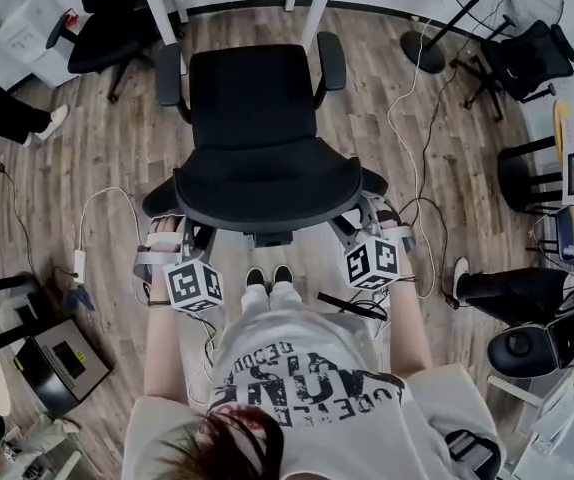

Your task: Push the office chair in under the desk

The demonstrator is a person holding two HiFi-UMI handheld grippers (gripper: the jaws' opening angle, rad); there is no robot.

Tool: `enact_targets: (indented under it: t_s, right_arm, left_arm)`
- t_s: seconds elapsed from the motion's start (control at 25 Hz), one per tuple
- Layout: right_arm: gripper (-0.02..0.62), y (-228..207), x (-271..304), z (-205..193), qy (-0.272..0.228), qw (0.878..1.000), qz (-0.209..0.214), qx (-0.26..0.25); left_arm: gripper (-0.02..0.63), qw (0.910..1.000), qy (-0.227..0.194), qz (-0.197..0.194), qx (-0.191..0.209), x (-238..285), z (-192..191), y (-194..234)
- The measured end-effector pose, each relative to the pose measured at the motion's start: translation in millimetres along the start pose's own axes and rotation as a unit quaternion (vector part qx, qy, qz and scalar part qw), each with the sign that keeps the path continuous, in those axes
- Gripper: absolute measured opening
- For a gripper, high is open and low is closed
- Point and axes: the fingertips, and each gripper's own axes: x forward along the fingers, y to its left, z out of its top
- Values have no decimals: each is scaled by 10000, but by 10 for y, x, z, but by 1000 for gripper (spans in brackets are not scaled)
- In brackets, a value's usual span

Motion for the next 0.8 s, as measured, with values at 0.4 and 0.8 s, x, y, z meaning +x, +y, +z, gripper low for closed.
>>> enact_targets:
  t_s: [0.4, 0.8]
  right_arm:
    - [192, -235, 172, -28, 77, 9998, -115, -105]
    - [192, -416, 319, -82, 170, 9995, -202, -181]
  left_arm:
    - [192, 10000, 1, 11, -23, 182, -4, 210]
    - [191, 10000, -30, 32, 20, 333, 7, 362]
